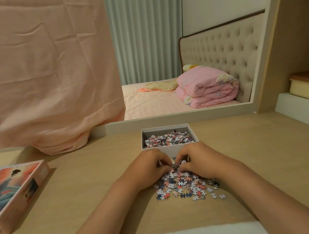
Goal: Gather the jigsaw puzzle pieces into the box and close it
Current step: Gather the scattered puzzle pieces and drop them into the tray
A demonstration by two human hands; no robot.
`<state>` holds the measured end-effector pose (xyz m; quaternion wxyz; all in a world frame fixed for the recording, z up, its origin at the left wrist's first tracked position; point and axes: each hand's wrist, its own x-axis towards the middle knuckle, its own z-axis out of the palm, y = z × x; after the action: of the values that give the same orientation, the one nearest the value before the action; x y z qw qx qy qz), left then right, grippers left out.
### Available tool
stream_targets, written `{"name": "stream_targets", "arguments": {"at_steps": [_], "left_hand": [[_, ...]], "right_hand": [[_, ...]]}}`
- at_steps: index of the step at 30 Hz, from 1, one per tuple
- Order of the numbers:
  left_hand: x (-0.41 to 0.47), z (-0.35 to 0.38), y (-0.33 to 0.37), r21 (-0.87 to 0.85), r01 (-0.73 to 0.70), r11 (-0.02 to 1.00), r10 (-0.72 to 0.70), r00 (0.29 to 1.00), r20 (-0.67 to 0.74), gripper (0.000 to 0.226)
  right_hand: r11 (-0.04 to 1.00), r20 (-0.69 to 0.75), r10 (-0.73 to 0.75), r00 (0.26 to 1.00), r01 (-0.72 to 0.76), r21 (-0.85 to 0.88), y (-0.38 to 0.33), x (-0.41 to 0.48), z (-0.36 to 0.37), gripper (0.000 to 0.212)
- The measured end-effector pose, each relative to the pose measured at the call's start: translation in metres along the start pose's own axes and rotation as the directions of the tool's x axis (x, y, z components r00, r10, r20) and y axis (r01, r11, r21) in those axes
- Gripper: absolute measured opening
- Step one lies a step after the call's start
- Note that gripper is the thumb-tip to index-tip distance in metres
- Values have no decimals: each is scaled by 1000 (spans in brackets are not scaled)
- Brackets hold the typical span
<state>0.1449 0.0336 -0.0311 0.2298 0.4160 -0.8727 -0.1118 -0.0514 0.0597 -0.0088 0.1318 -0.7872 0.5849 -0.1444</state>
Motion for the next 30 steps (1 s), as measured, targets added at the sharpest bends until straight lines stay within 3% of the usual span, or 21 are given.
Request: {"name": "stream_targets", "arguments": {"at_steps": [5,9,12,16,22,27,30], "left_hand": [[11,-9,-2,-211,42,977,-47,999,-20,6],[33,-27,-2,-323,38,946,-82,989,-121,6],[47,-39,-3,-366,-6,930,-89,966,-243,5],[61,-35,-13,-384,27,923,-170,924,-344,8],[54,-22,-40,-124,143,982,-169,959,-228,19],[49,-18,-44,30,88,996,-82,982,-167,28],[44,-9,-38,105,32,994,-24,996,-84,37]], "right_hand": [[994,-75,7,997,2,111,2,4,2,10],[965,-227,39,973,23,263,-2,14,-9,7],[957,-316,33,948,61,283,-7,30,-22,9],[981,-388,0,922,75,179,-10,54,-28,16],[998,-158,63,985,-61,18,13,72,-3,32],[996,-274,-48,961,67,63,14,60,-6,33],[995,-107,-93,990,88,-48,12,50,-2,38]]}}
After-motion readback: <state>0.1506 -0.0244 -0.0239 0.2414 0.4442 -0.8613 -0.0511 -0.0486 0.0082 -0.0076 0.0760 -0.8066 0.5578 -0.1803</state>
